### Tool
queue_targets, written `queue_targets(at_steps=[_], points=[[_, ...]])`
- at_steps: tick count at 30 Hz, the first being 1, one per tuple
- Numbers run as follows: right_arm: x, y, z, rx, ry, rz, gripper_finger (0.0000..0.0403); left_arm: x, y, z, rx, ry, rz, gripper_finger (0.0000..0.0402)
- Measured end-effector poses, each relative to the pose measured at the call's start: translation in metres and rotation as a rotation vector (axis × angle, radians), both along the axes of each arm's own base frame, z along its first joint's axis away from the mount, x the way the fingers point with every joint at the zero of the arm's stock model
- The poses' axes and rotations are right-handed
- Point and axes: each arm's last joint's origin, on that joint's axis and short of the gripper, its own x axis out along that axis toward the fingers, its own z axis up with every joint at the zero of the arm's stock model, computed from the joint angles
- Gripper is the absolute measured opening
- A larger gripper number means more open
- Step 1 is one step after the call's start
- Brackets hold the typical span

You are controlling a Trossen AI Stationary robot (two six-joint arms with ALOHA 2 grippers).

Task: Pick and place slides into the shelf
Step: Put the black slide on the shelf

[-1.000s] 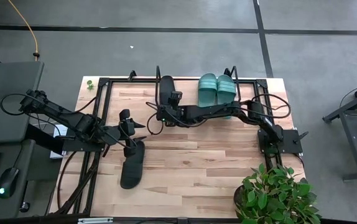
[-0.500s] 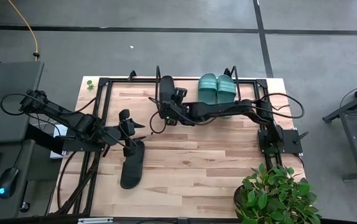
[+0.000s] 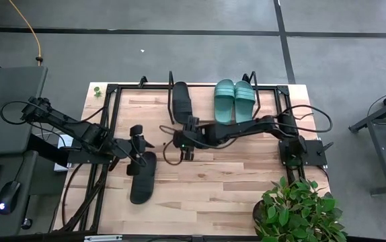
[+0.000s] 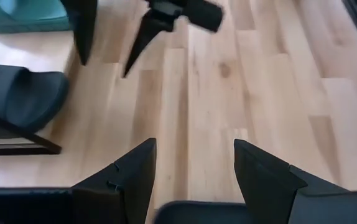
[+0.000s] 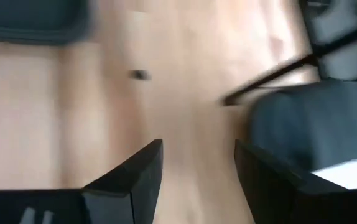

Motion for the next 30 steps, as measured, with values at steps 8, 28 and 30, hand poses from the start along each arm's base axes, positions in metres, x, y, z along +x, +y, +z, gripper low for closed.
queue_targets(at_steps=[8,28,30], points=[[-0.002,0.03,-0.001,0.063,-0.003,0.084,0.0191,0.0,-0.001,0.0,-0.022,0.002,-0.013,0.0198],[0.001,0.047,0.003,0.148,-0.106,0.034,0.0191,0.008,-0.033,-0.02,-0.145,0.155,-0.223,0.0198],[0.002,0.05,0.003,0.154,-0.119,0.036,0.0191,0.009,-0.04,-0.024,-0.134,0.181,-0.252,0.0198]])
